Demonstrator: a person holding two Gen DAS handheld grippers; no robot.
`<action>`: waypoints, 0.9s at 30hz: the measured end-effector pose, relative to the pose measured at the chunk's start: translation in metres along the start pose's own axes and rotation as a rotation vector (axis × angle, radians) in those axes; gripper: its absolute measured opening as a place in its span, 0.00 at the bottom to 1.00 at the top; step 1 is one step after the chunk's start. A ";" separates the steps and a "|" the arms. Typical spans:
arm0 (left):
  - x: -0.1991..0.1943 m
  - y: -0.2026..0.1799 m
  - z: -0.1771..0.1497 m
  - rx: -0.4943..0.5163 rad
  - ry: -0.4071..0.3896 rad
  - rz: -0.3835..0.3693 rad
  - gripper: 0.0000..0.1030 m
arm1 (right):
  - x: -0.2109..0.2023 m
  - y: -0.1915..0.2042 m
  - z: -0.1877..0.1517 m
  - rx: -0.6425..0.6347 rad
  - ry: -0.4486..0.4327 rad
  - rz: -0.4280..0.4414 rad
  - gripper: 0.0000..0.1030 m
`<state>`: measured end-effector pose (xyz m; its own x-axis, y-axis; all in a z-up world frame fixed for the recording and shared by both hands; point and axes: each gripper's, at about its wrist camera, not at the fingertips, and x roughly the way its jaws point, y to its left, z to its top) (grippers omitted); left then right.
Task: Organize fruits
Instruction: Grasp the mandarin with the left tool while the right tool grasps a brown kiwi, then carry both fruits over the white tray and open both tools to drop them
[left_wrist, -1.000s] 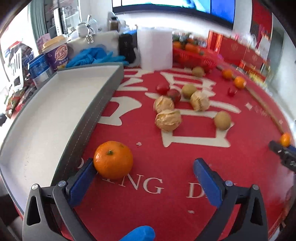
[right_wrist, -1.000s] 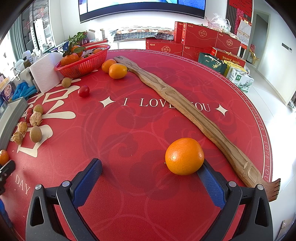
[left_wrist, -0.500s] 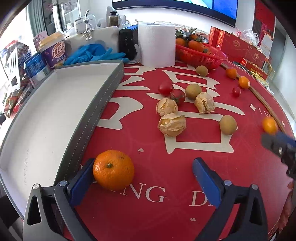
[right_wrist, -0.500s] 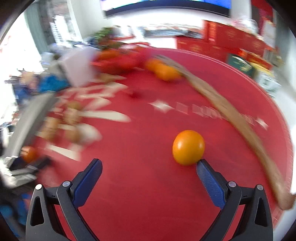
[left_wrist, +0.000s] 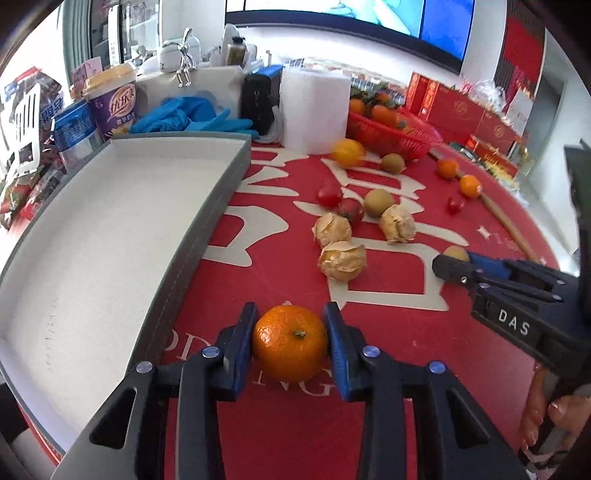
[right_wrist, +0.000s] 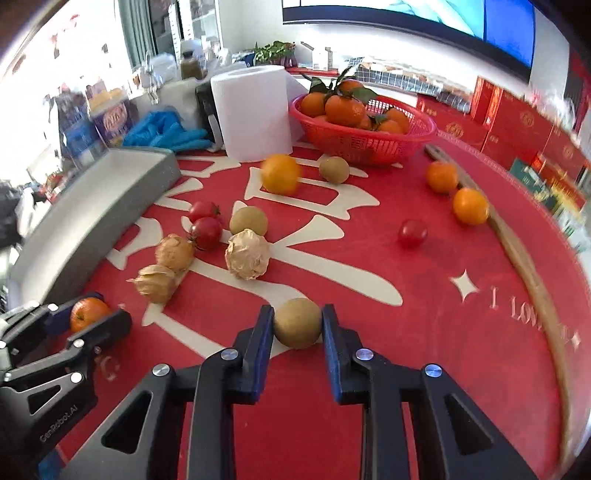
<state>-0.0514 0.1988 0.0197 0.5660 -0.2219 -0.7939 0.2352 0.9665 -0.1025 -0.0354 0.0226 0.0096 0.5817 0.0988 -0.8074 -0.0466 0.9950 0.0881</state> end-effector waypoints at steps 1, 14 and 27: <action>-0.004 0.000 0.000 0.003 -0.009 -0.006 0.38 | -0.002 -0.006 -0.001 0.023 0.005 0.018 0.26; -0.046 0.035 0.013 -0.055 -0.089 0.021 0.38 | -0.023 -0.008 0.006 0.079 0.007 0.120 0.26; -0.047 0.135 0.019 -0.178 -0.121 0.260 0.39 | -0.012 0.104 0.042 -0.097 0.018 0.242 0.26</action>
<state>-0.0310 0.3368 0.0548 0.6809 0.0317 -0.7317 -0.0652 0.9977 -0.0174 -0.0129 0.1247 0.0533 0.5294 0.3338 -0.7799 -0.2612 0.9388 0.2245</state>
